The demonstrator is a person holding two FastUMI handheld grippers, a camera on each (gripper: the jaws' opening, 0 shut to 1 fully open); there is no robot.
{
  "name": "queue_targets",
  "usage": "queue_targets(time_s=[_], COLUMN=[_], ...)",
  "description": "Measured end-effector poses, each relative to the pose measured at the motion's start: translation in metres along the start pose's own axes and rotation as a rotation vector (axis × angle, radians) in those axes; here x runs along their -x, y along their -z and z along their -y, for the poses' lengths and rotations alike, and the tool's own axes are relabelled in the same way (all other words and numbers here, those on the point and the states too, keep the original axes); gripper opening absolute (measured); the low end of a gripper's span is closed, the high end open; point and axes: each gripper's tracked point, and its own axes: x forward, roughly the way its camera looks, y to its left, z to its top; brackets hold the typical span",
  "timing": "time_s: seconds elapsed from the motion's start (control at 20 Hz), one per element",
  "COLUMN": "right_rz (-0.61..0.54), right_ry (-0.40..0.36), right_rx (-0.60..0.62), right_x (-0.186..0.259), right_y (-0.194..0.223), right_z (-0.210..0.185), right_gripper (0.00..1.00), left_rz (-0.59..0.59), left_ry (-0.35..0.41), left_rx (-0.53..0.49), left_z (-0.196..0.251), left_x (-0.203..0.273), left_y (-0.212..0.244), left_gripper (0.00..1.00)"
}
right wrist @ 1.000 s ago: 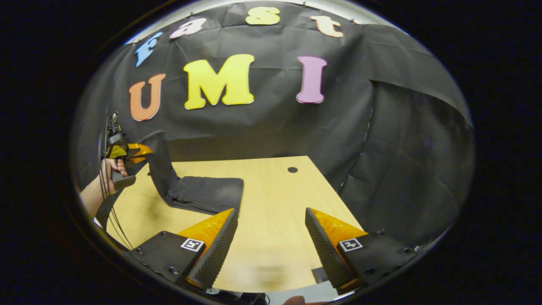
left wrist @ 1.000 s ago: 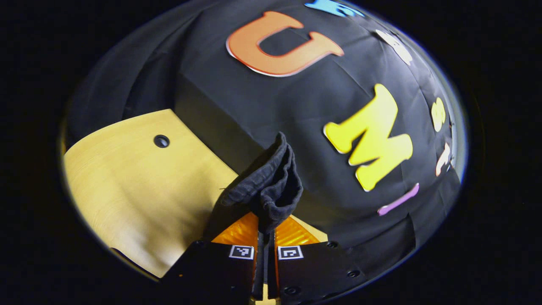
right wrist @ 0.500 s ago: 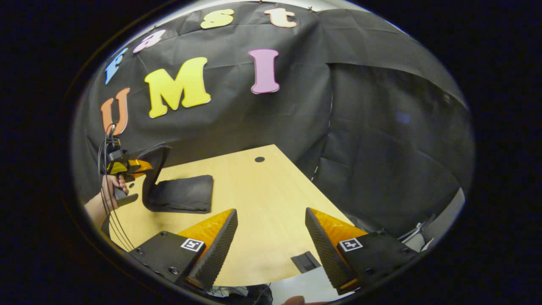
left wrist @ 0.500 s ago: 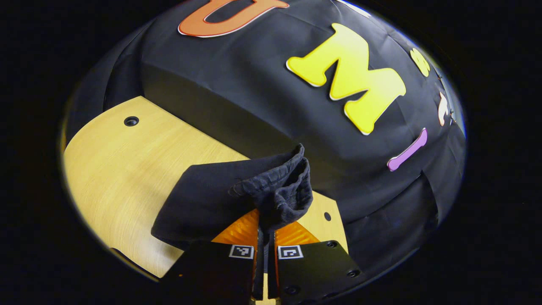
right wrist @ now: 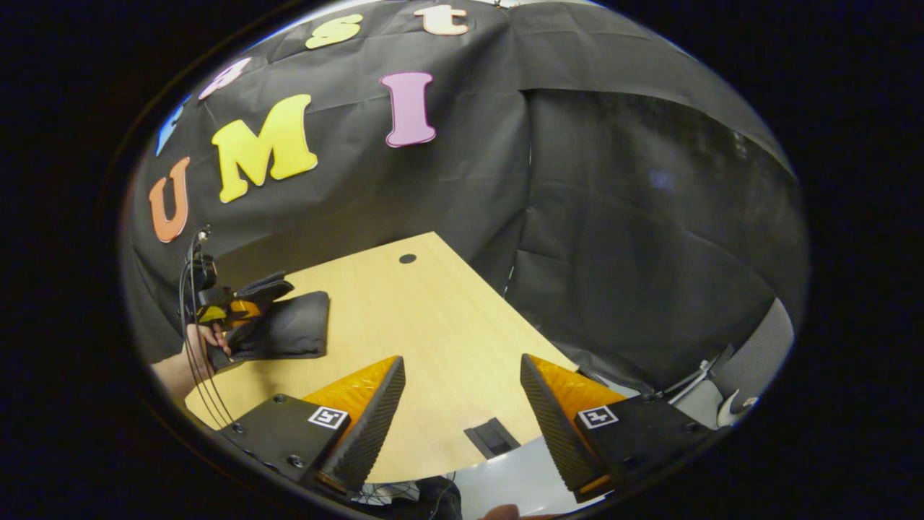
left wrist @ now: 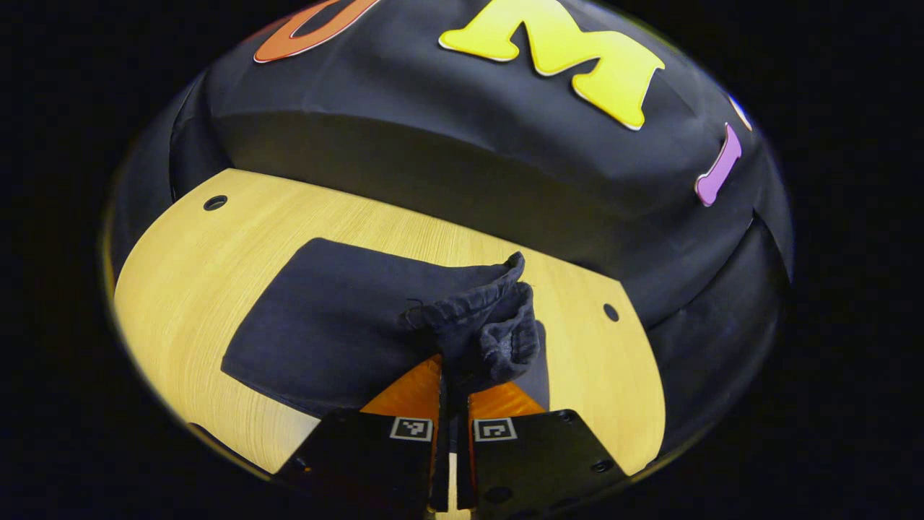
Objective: Grasp the waist and the cuffs of the jeans and fold them to make the two legs overlap; first hold the waist and fold one-third of the jeans toward the cuffs, then hold the cuffs and fold the remaining one-third in the same direction to finish folding.
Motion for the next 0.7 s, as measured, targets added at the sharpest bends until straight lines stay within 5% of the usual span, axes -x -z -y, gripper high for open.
queue_targets(time_s=[0.55, 0.6, 0.7], right_rz=[-0.006, -0.003, 0.003], right_ry=[0.010, 0.006, 0.002], right_rx=[-0.006, -0.004, 0.000], right_x=[-0.009, -0.009, -0.008], right_y=[-0.003, -0.003, -0.003], right_z=[0.006, 0.004, 0.002], right_gripper=[0.99, 0.99, 0.99], left_rz=[-0.021, -0.035, -0.049], left_ry=[-0.079, -0.040, -0.006], left_rx=[0.011, 0.019, 0.012], left_z=[-0.003, 0.006, 0.022], left_x=[-0.016, -0.014, -0.013], left_y=[0.020, 0.021, 0.026], left_gripper=[0.17, 0.17, 0.72])
